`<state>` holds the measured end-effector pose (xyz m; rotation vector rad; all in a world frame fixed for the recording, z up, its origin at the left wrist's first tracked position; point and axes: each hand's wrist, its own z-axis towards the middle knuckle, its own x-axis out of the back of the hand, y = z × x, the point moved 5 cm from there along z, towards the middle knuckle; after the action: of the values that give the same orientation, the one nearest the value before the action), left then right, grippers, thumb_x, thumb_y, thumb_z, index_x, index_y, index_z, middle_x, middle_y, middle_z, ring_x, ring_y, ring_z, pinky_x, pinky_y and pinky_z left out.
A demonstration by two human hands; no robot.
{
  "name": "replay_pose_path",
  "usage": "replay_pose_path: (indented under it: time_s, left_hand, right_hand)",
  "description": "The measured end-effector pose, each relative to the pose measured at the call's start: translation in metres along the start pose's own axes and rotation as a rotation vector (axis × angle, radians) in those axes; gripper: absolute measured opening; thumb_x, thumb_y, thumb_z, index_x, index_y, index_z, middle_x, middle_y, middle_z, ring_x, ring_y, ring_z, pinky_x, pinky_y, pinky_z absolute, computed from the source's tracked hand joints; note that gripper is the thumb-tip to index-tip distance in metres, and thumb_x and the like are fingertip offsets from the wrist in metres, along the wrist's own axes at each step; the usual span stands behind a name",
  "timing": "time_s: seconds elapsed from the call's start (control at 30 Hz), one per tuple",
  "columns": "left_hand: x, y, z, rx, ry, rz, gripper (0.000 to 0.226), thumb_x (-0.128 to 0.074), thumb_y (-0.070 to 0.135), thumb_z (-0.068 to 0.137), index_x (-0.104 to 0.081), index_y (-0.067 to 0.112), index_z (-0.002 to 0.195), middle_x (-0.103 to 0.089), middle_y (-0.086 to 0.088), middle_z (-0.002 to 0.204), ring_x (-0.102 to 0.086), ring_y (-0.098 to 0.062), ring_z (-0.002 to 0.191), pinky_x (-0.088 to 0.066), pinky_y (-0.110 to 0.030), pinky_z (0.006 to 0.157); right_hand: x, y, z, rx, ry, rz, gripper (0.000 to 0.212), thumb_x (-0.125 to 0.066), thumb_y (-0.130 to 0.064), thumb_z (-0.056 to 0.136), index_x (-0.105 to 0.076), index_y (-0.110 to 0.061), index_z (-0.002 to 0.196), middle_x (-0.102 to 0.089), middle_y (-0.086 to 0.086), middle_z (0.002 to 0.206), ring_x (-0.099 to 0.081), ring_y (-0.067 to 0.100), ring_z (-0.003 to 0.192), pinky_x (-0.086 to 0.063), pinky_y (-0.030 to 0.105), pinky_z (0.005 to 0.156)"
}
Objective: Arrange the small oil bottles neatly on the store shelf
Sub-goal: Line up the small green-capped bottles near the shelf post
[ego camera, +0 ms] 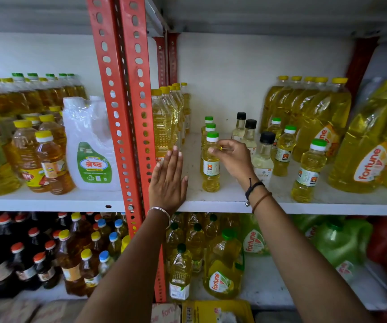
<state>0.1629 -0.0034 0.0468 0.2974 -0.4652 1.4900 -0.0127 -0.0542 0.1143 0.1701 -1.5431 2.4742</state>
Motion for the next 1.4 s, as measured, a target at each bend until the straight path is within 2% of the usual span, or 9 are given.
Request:
replay_pose_path:
  time_s: [0.17,0.37,0.5,0.63,0.8,0.9,1.0,1.2,1.4]
  left_hand:
    - [0.0,0.0,-0.001,-0.003,0.007,-0.007,0.062,-0.026,0.033,0.097,-0.015,0.004,0.151,-0.008,-0.008,0.159,-0.006,-0.02,0.147,0.004,-0.036,0.118]
    - [-0.001,0.0,0.0,0.001,0.009,-0.008,0.061,-0.023,0.034,0.098,-0.016,0.004,0.151,-0.006,-0.007,0.159,-0.006,-0.02,0.147,0.004,-0.036,0.118]
    - [-0.001,0.0,0.0,-0.004,0.008,-0.004,0.061,-0.023,0.034,0.098,-0.016,0.005,0.151,-0.008,-0.008,0.159,-0.007,-0.021,0.147,0.004,-0.036,0.118]
    - [-0.001,0.0,-0.001,-0.005,0.007,-0.006,0.061,-0.024,0.034,0.098,-0.017,0.005,0.151,-0.01,-0.009,0.159,-0.008,-0.021,0.147,0.004,-0.036,0.118]
    - [0.0,0.0,0.0,-0.008,0.011,-0.007,0.061,-0.026,0.033,0.097,-0.017,0.004,0.15,-0.011,-0.009,0.158,-0.007,-0.021,0.147,0.004,-0.036,0.118]
    - [0.0,-0.001,0.0,-0.011,0.008,-0.007,0.061,-0.026,0.033,0.097,-0.018,0.004,0.15,-0.011,-0.01,0.158,-0.006,-0.021,0.147,0.004,-0.036,0.118]
    - [-0.001,0.0,0.0,-0.01,0.004,-0.007,0.061,-0.026,0.033,0.097,-0.017,0.004,0.15,-0.012,-0.009,0.158,-0.006,-0.02,0.147,0.004,-0.036,0.118]
    - [0.0,0.0,-0.001,-0.015,0.013,-0.008,0.061,-0.025,0.033,0.098,-0.015,0.005,0.151,-0.01,-0.009,0.158,-0.007,-0.021,0.147,0.003,-0.036,0.118]
    - [0.001,0.0,-0.001,-0.015,0.011,-0.014,0.061,-0.025,0.033,0.097,-0.014,0.004,0.151,-0.012,-0.01,0.158,-0.007,-0.02,0.146,0.004,-0.036,0.118]
  right_hand:
    - [0.001,-0.001,-0.005,0.013,0.022,-0.044,0.034,-0.079,-0.033,0.07,-0.061,-0.018,0.094,-0.063,-0.006,0.093,-0.056,0.001,0.081,-0.041,0.015,0.066]
    - [-0.002,0.0,-0.005,0.008,-0.062,-0.019,0.021,-0.069,-0.023,0.081,-0.066,-0.02,0.102,-0.069,-0.004,0.099,-0.064,0.011,0.095,-0.051,0.028,0.085]
    - [-0.002,-0.001,-0.006,0.007,0.002,-0.024,0.037,-0.079,-0.026,0.071,-0.065,-0.011,0.102,-0.069,0.002,0.1,-0.063,0.012,0.09,-0.046,0.017,0.071]
    - [-0.004,-0.002,-0.01,0.014,0.04,-0.06,0.043,-0.082,-0.034,0.067,-0.06,-0.015,0.099,-0.065,-0.002,0.097,-0.058,0.007,0.084,-0.04,0.015,0.065]
    - [-0.005,-0.003,-0.015,0.024,-0.024,-0.035,0.033,-0.077,-0.028,0.074,-0.063,-0.018,0.103,-0.066,-0.009,0.095,-0.059,-0.003,0.084,-0.046,0.013,0.071]
    - [-0.005,-0.005,-0.016,0.051,-0.046,-0.022,0.032,-0.076,-0.02,0.075,-0.066,-0.015,0.105,-0.068,-0.006,0.092,-0.058,-0.012,0.076,-0.044,0.0,0.062]
    - [-0.001,-0.007,-0.018,0.074,-0.037,-0.037,0.034,-0.077,-0.021,0.074,-0.068,-0.013,0.107,-0.069,-0.004,0.094,-0.059,-0.01,0.078,-0.041,-0.003,0.06]
    - [0.003,-0.01,-0.027,0.077,-0.049,-0.049,0.037,-0.077,-0.023,0.074,-0.068,-0.015,0.109,-0.072,0.0,0.101,-0.065,0.006,0.089,-0.049,0.018,0.076]
    - [0.004,-0.012,-0.034,0.077,-0.05,-0.051,0.036,-0.078,-0.025,0.072,-0.07,-0.018,0.106,-0.073,0.001,0.1,-0.067,0.01,0.09,-0.053,0.028,0.083]
